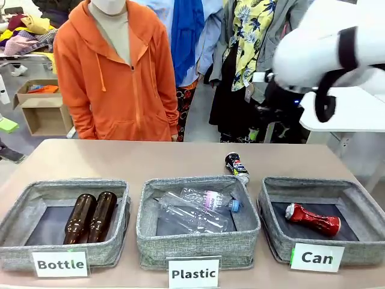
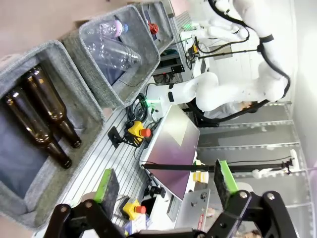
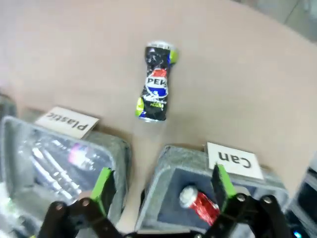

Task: Sort the can waste into the basket.
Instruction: Pick up the can waste from the table and place it in the right Fabric basket.

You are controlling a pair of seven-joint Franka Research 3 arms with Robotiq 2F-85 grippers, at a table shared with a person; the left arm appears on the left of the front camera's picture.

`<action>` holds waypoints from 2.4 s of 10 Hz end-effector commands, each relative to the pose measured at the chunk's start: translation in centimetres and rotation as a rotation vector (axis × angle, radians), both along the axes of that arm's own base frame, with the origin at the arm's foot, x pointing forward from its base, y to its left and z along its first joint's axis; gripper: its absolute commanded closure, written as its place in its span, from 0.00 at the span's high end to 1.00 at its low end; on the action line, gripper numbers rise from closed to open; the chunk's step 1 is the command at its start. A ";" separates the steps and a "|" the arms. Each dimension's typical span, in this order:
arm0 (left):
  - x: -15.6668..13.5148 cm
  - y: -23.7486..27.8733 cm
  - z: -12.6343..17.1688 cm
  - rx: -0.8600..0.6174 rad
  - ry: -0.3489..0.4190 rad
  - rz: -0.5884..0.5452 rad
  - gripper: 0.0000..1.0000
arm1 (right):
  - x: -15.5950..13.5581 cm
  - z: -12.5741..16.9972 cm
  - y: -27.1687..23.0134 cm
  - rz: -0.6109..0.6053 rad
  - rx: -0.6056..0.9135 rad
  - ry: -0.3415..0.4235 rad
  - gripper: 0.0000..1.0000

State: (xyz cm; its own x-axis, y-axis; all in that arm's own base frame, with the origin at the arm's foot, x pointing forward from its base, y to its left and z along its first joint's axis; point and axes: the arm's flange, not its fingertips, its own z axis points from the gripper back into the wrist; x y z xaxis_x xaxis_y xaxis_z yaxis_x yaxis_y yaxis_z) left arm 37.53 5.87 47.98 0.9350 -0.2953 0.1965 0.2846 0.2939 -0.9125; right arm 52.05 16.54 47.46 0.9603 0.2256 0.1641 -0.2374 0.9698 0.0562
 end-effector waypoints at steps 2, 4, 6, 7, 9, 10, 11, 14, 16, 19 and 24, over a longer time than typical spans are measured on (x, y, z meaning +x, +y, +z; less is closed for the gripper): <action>-0.2 0.0 0.1 0.003 0.001 -0.003 1.00 | 3.8 -3.5 4.0 -0.046 -0.076 0.113 1.00; -0.2 0.0 0.1 0.003 0.001 -0.003 1.00 | 4.9 -7.7 6.0 -0.077 -0.054 0.139 1.00; -0.2 0.0 0.1 0.003 0.001 -0.003 1.00 | 6.2 -12.4 6.6 -0.131 -0.087 0.114 1.00; -0.2 0.0 0.1 0.003 0.001 -0.003 1.00 | 6.7 -14.0 6.5 -0.156 -0.105 0.077 1.00; -0.2 0.0 0.1 0.003 0.001 -0.003 1.00 | 7.4 -16.4 6.3 -0.187 -0.147 0.039 1.00; -0.2 0.0 0.1 0.003 0.001 -0.003 1.00 | 7.4 -16.9 6.1 -0.189 -0.146 0.030 1.00; -0.2 0.0 0.1 0.003 0.001 -0.003 1.00 | 7.4 -17.0 6.1 -0.186 -0.138 0.023 1.00; -0.2 0.0 0.1 0.003 0.001 -0.003 1.00 | 7.6 -16.9 6.2 -0.180 -0.150 0.035 0.44; -0.2 0.0 0.1 0.003 0.001 -0.003 1.00 | 7.7 -16.8 6.1 -0.181 -0.144 0.040 0.00; -0.2 0.0 0.1 0.003 0.001 -0.003 1.00 | 7.9 -16.8 6.0 -0.183 -0.135 0.040 0.08; -0.2 0.0 0.1 0.003 0.001 -0.003 1.00 | 6.8 -11.0 3.7 -0.057 -0.064 0.014 0.00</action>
State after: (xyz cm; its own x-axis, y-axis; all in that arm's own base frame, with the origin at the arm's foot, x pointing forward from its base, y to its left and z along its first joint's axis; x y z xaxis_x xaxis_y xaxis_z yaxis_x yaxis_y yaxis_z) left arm 37.52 5.88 47.99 0.9350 -0.2951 0.1968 0.2849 0.2940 -0.9124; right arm 59.65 21.45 33.52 0.9843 0.1152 0.1339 -0.1104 0.9930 -0.0430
